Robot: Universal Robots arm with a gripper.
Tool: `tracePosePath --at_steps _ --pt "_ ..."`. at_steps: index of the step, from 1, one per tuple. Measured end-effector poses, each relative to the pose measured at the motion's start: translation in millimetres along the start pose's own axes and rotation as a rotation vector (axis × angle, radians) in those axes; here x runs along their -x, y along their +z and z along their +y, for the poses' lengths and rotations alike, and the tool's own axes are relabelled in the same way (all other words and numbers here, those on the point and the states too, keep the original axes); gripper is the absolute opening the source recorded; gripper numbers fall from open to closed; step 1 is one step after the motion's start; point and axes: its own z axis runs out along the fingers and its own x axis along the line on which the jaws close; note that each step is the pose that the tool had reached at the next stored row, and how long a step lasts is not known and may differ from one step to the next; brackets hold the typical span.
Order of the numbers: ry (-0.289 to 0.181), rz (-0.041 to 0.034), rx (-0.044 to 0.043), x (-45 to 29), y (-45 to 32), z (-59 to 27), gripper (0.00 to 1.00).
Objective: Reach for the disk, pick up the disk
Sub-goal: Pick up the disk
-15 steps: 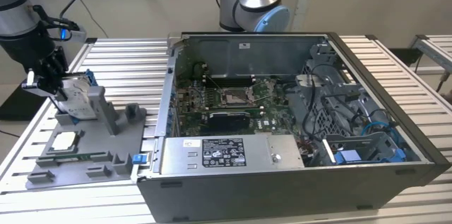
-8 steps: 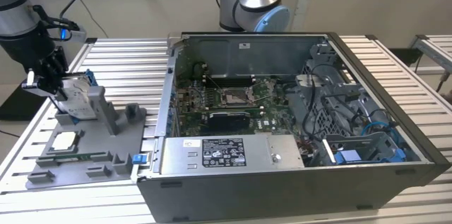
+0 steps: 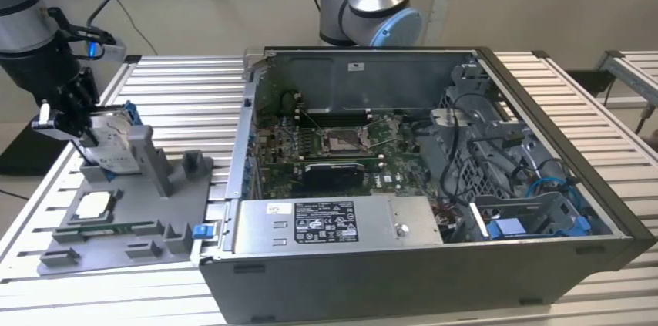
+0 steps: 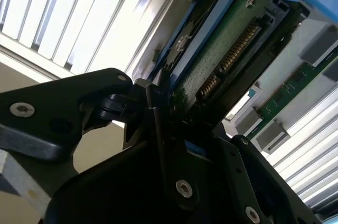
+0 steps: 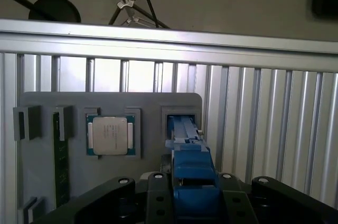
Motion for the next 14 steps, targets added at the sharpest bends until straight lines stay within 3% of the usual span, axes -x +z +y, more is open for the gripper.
tracePosePath --at_steps 8,14 --pt "0.0 0.0001 0.0001 0.1 -2.1 0.0 0.0" --pt "0.0 0.0001 0.0 0.5 -8.0 0.0 0.0"
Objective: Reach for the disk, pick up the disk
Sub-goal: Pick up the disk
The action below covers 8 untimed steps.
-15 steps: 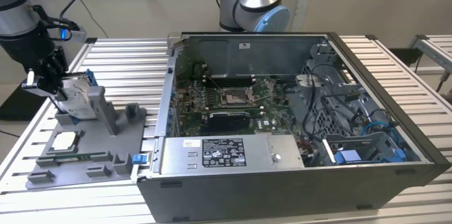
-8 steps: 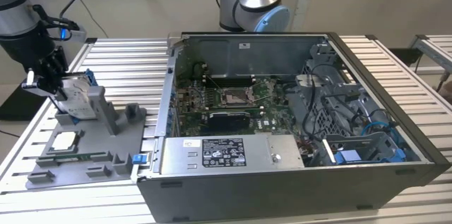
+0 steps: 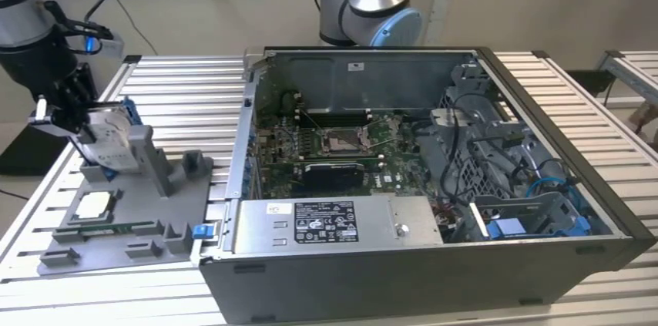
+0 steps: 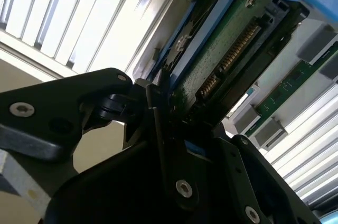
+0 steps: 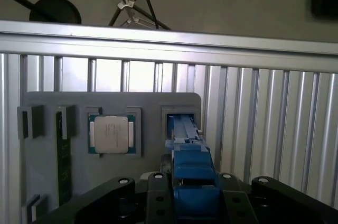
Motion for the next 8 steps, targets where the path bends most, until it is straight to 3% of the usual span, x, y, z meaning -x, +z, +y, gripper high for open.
tracePosePath --at_steps 8 --pt "0.0 0.0 0.0 0.7 -12.7 0.0 0.0"
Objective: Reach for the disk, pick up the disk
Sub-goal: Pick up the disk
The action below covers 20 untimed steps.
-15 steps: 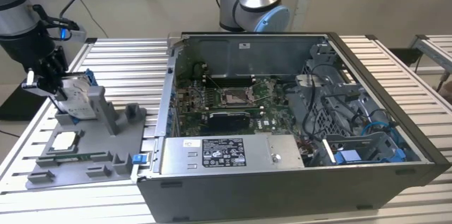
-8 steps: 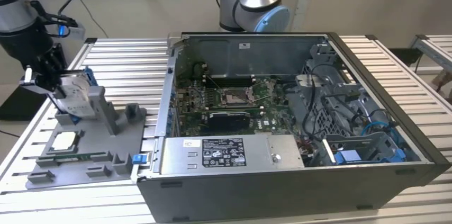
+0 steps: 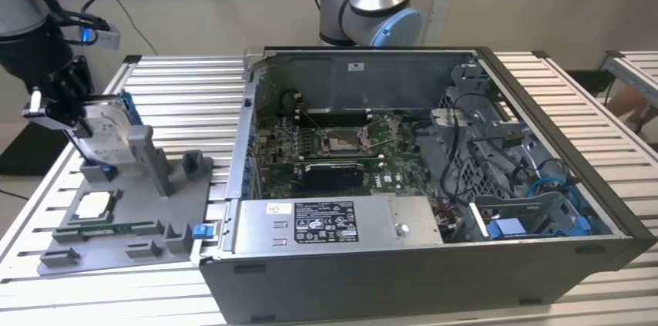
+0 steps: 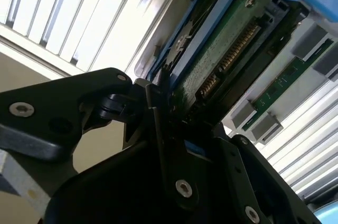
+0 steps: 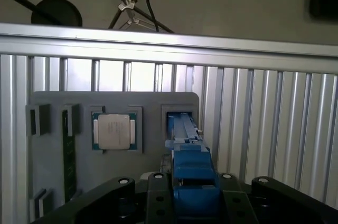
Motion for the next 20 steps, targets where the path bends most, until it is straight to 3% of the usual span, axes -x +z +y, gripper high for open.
tracePosePath --at_steps 20 --pt "0.0 -0.0001 -0.0001 1.6 -26.9 0.0 0.0"
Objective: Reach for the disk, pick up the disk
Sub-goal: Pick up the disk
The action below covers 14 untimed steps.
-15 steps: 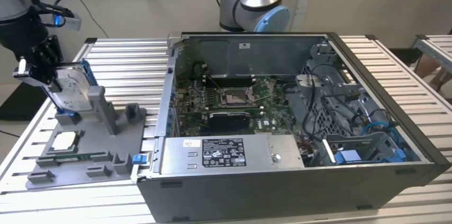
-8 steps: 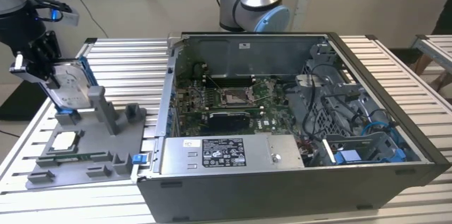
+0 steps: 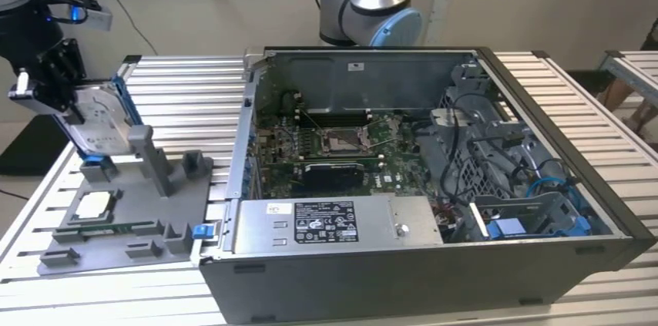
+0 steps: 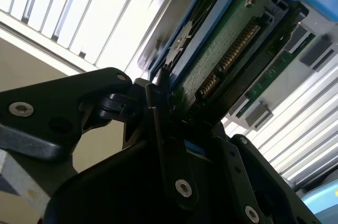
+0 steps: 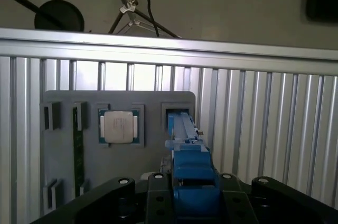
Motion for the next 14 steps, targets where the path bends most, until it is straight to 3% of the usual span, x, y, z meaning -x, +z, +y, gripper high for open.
tracePosePath --at_steps 14 --pt "0.0 0.0007 0.0 0.6 -10.2 0.0 0.0"
